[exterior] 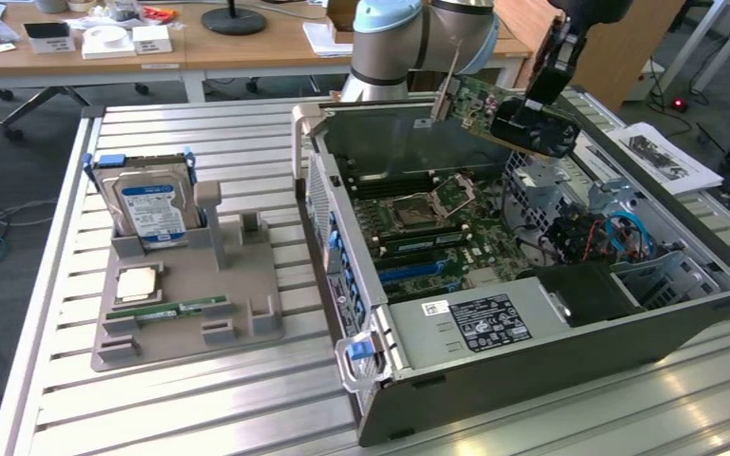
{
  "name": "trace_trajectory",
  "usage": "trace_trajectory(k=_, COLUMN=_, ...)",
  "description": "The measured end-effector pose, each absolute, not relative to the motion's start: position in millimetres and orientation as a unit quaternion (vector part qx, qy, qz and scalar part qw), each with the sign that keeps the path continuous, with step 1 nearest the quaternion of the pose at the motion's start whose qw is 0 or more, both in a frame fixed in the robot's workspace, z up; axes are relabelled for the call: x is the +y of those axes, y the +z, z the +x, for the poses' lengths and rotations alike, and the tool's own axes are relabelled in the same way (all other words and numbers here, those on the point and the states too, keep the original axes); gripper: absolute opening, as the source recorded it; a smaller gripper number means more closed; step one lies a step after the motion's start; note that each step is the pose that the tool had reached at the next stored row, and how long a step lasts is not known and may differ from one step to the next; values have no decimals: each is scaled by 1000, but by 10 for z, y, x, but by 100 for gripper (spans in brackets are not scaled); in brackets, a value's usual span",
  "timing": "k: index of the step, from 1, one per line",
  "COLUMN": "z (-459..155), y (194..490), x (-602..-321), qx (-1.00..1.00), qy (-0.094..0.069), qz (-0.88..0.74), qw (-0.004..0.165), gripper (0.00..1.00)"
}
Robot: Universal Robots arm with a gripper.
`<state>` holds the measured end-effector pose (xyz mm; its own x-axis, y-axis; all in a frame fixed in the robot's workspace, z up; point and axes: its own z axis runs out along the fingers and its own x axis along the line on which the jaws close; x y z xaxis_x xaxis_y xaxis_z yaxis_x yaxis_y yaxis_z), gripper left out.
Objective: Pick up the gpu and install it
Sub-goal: 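Insert the gpu into the slot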
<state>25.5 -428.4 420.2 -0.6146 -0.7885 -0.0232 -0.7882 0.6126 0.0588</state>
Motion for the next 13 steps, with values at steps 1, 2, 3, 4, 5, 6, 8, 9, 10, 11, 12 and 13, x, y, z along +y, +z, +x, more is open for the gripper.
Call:
trace_trajectory(k=1, z=255, y=4202, x=-4284, qx=-896, qy=-32, qz=443, qw=3, gripper=27)
trace_trajectory(k=2, z=255, y=4202, x=-4285, qx=-894, qy=-32, qz=447, qw=3, gripper=27)
trace_trajectory(k=3, z=255, y=4203, x=-4284, qx=-892, qy=-32, qz=450, qw=3, gripper=27)
trace_trajectory(k=4, z=255, y=4202, x=-4285, qx=-891, qy=-32, qz=454, qw=3, gripper=27)
trace_trajectory(k=5, z=255, y=4202, x=-4284, qx=-889, qy=-32, qz=457, qw=3, gripper=27)
trace_trajectory(k=6, z=255, y=4203, x=-4285, qx=-887, qy=-31, qz=461, qw=3, gripper=27)
trace_trajectory(k=8, z=255, y=4202, x=-4284, qx=-883, qy=-31, qz=469, qw=4, gripper=27)
trace_trajectory(k=9, z=255, y=4202, x=-4284, qx=-881, qy=-31, qz=473, qw=4, gripper=27)
trace_trajectory(k=10, z=255, y=4202, x=-4285, qx=-878, qy=-31, qz=477, qw=4, gripper=27)
trace_trajectory(k=11, z=255, y=4202, x=-4284, qx=-876, qy=-31, qz=481, qw=4, gripper=27)
trace_trajectory(k=12, z=255, y=4202, x=-4284, qx=-874, qy=-31, qz=485, qw=4, gripper=27)
trace_trajectory(k=13, z=255, y=4202, x=-4284, qx=-871, qy=-31, qz=490, qw=4, gripper=27)
